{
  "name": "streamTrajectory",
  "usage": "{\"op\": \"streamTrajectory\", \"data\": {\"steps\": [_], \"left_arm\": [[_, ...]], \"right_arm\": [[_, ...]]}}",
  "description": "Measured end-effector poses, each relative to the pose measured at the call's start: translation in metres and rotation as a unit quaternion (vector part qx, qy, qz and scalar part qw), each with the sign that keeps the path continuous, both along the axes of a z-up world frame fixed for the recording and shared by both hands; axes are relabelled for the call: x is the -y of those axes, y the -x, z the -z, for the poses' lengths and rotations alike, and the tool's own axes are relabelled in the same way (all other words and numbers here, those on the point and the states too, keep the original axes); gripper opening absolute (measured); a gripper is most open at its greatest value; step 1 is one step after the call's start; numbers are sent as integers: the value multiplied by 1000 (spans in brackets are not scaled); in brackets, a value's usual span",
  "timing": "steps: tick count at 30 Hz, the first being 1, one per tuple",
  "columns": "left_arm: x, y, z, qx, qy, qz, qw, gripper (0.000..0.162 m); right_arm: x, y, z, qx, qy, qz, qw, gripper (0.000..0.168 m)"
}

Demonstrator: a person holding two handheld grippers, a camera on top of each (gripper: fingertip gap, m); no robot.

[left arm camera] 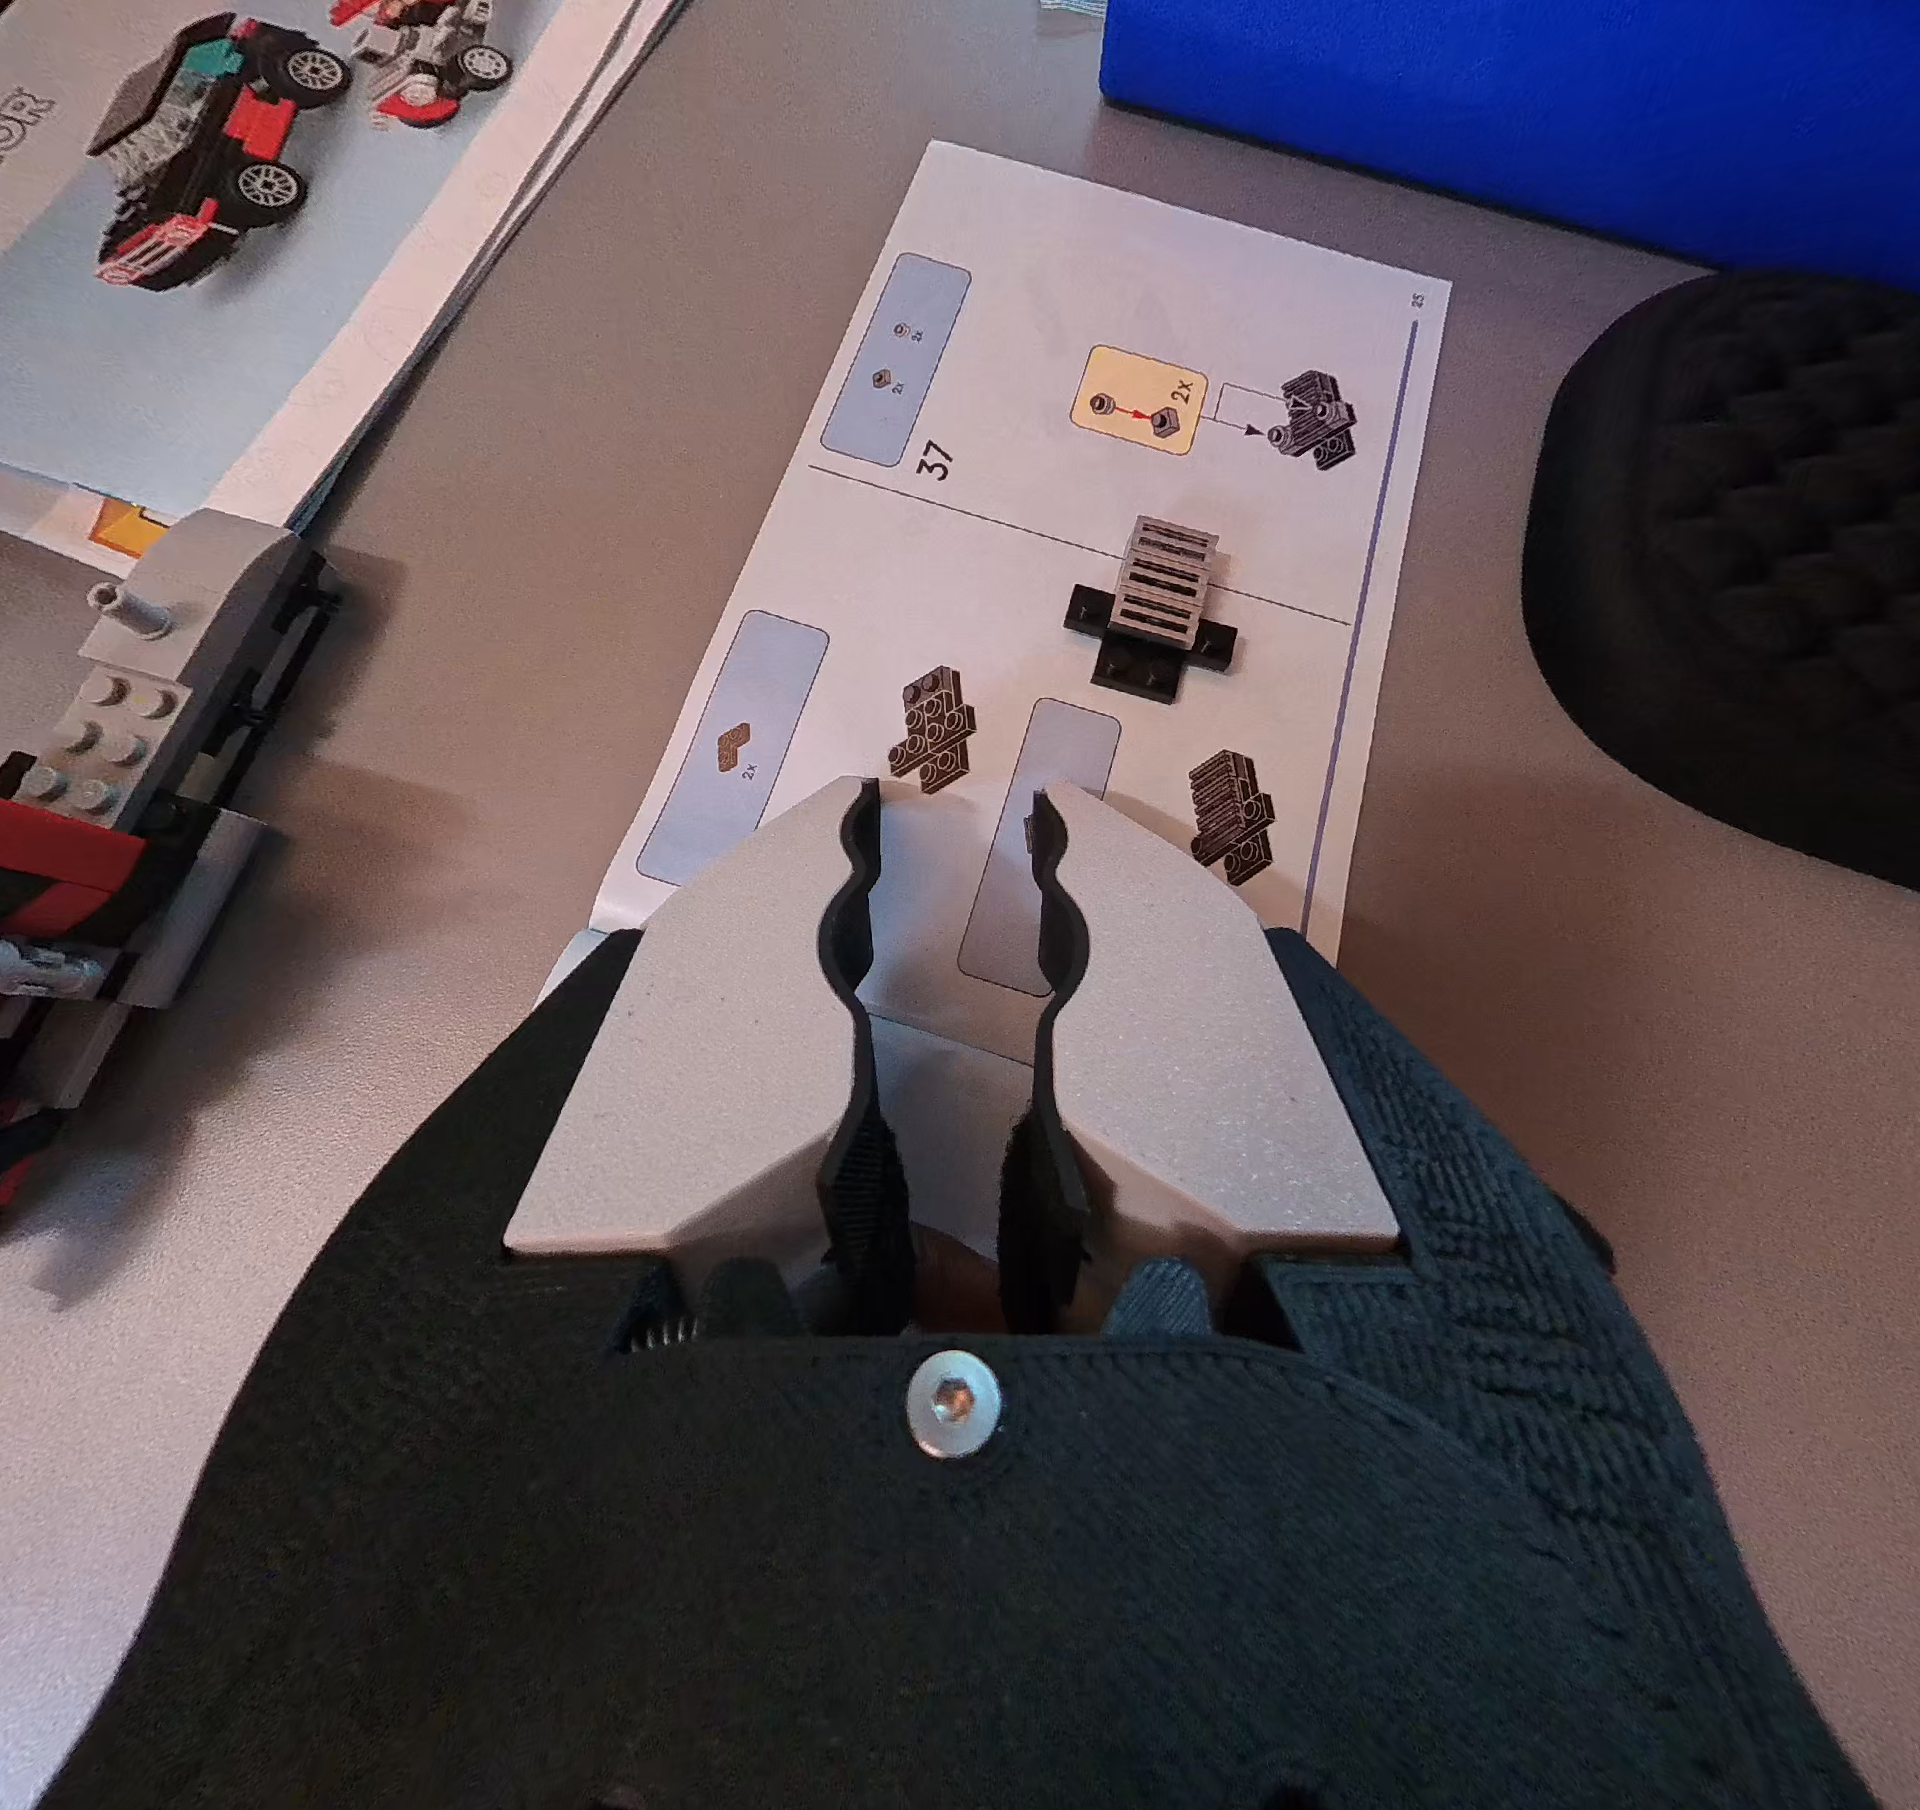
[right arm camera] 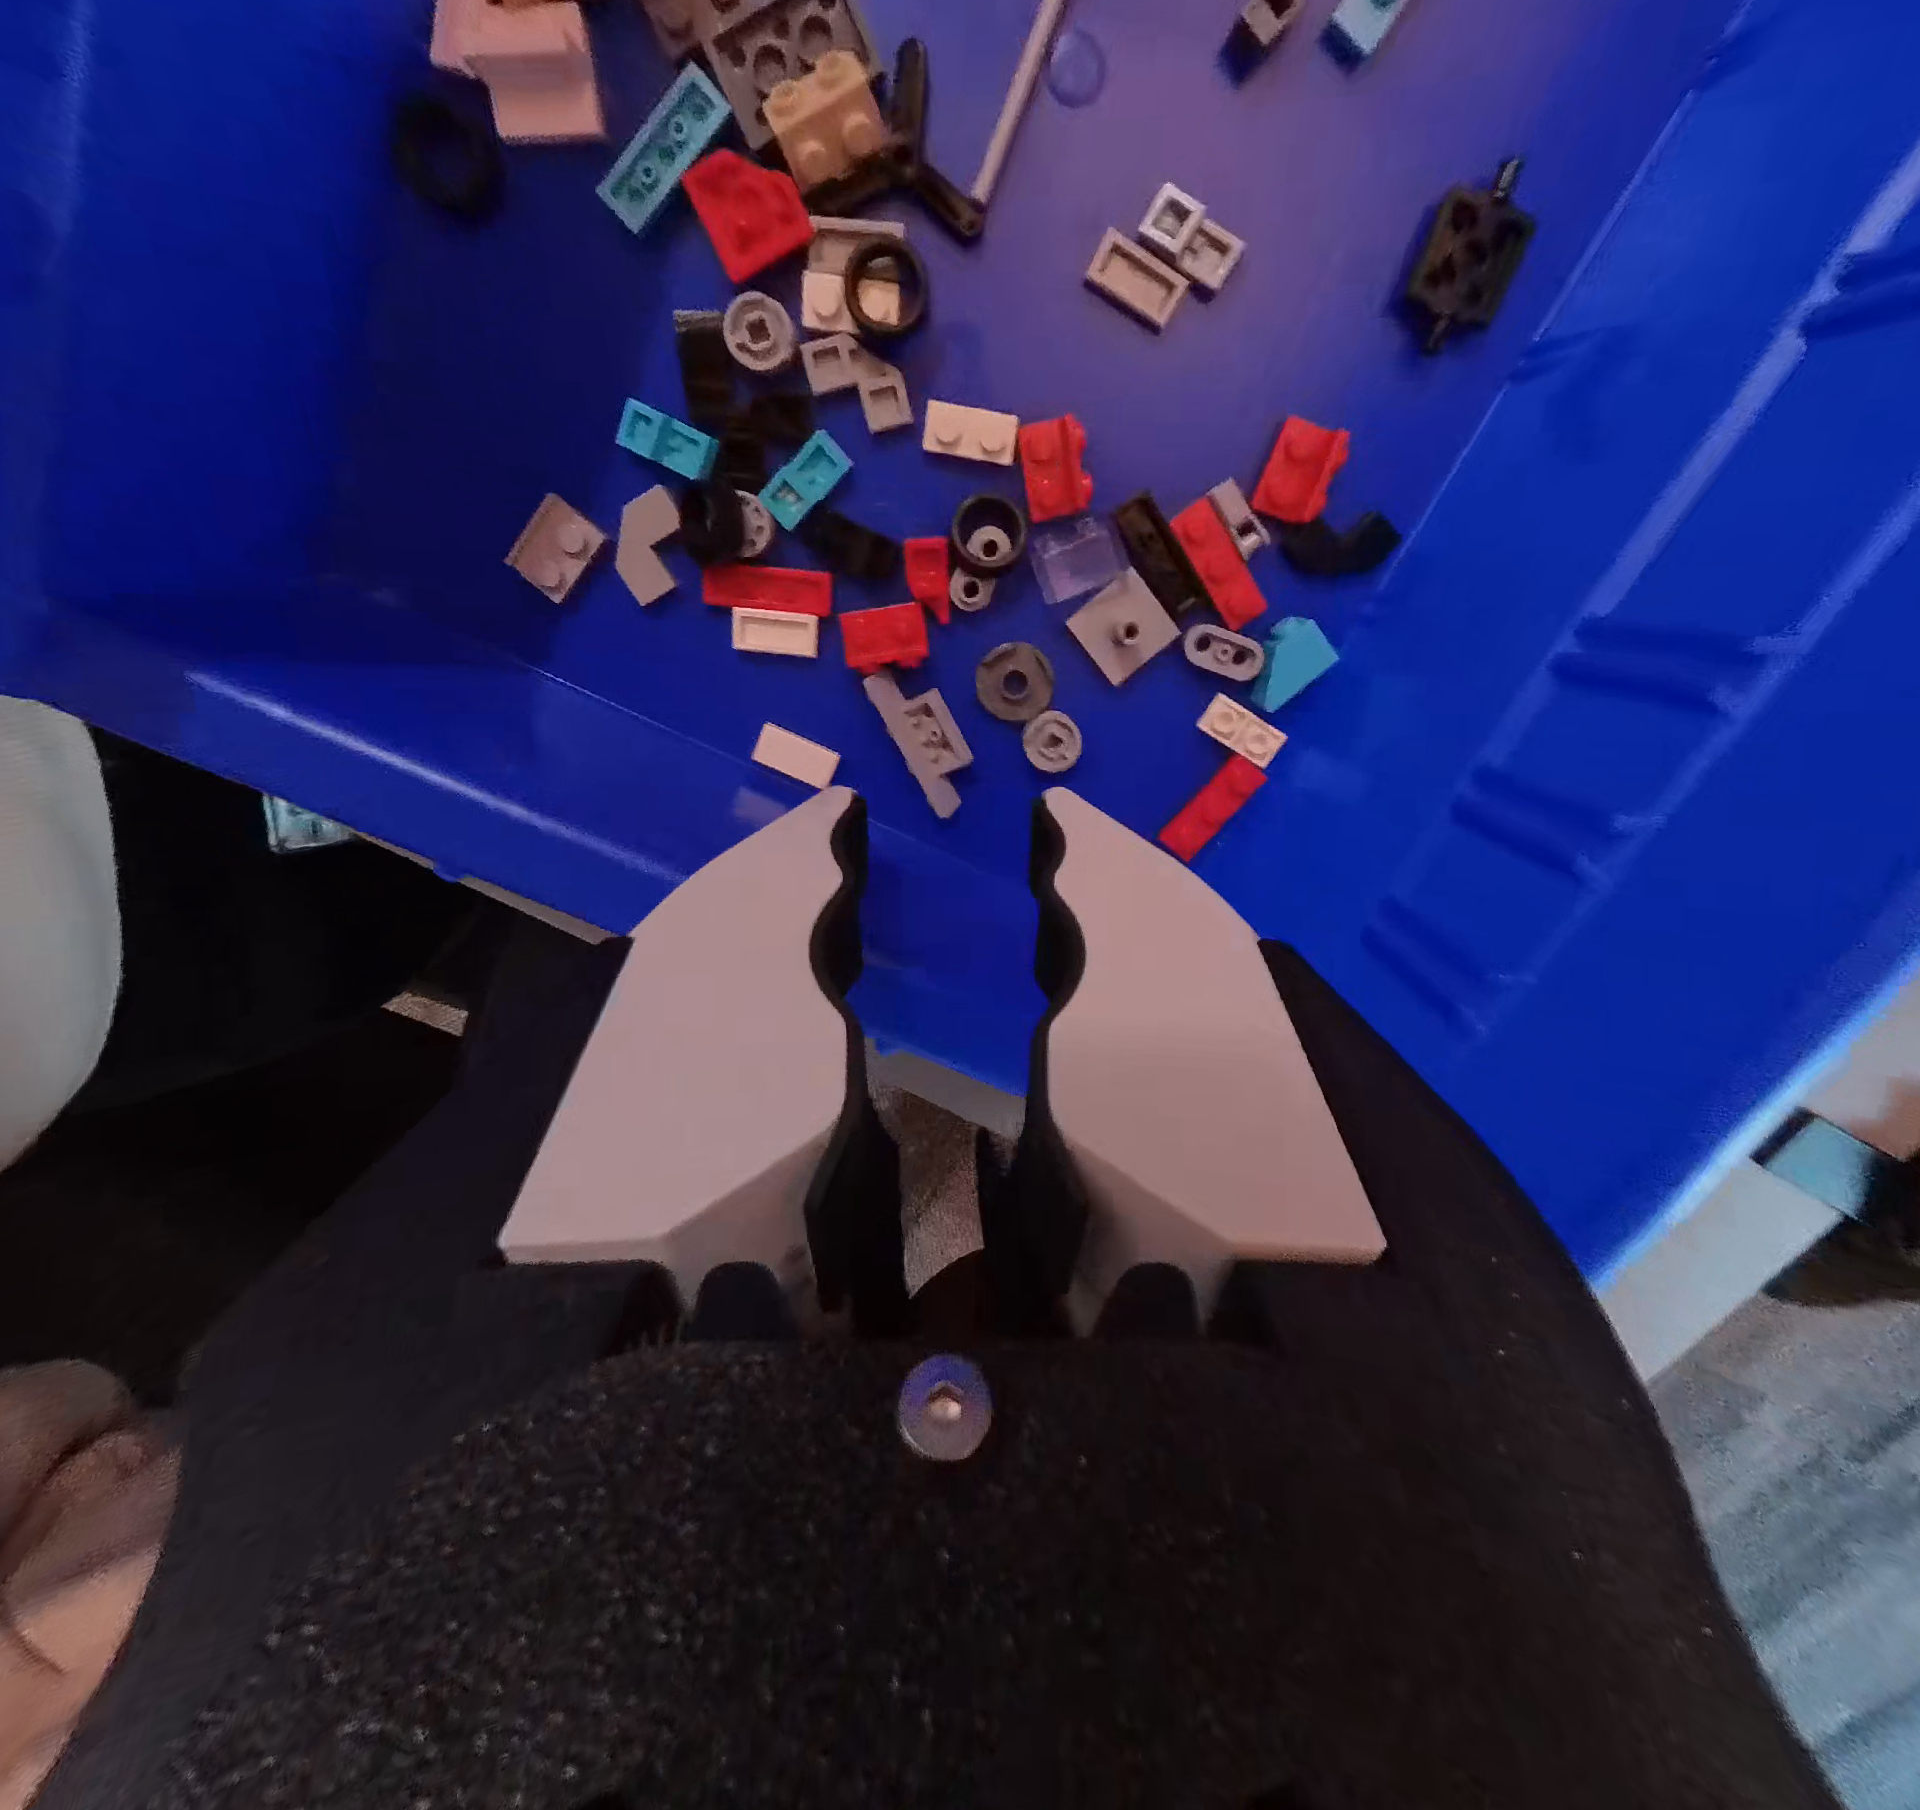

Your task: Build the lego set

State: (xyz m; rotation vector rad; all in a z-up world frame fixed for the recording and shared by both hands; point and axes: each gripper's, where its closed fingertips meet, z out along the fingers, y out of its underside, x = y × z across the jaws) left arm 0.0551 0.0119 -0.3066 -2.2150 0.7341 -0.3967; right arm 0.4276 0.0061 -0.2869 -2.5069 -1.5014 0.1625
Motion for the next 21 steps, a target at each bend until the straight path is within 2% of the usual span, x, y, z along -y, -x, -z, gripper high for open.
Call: {"op": "streamTrajectory", "data": {"steps": [3,7,21], "left_arm": [[0,0,0,1,0,0,1000,28],[0,0,0,4,3,0,1000,28],[0,-1,0,6,4,2,1000,29]], "right_arm": [[-5,-1,3,-2,-9,27,1000,34],[-20,-17,11,43,-30,86,995,26],[-22,-6,21,29,-10,69,997,15]]}}
